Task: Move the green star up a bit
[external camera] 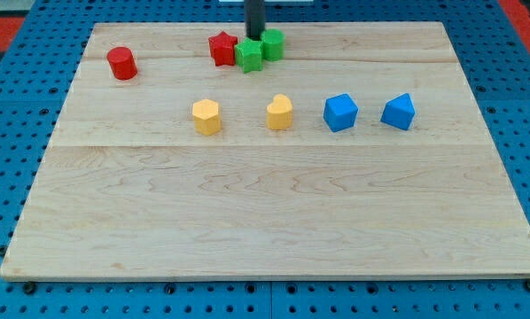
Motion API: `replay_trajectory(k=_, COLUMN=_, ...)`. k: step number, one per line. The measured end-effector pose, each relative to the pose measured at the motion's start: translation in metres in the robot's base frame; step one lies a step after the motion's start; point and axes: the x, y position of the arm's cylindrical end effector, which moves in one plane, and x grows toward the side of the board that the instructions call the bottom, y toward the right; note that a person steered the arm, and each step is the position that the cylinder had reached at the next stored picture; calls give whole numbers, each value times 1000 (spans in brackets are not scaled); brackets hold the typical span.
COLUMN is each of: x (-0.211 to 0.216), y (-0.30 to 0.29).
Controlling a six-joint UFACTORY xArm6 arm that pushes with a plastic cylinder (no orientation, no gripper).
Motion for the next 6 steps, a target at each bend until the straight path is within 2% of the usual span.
replay_trajectory(k=1, x=18, y=56)
replay_trajectory(k=2, x=35, y=56)
replay_trajectory(k=4, x=62, y=22)
replay_trajectory(k=5, x=78, y=-12)
replay_trajectory(k=6, x=79, y=-73)
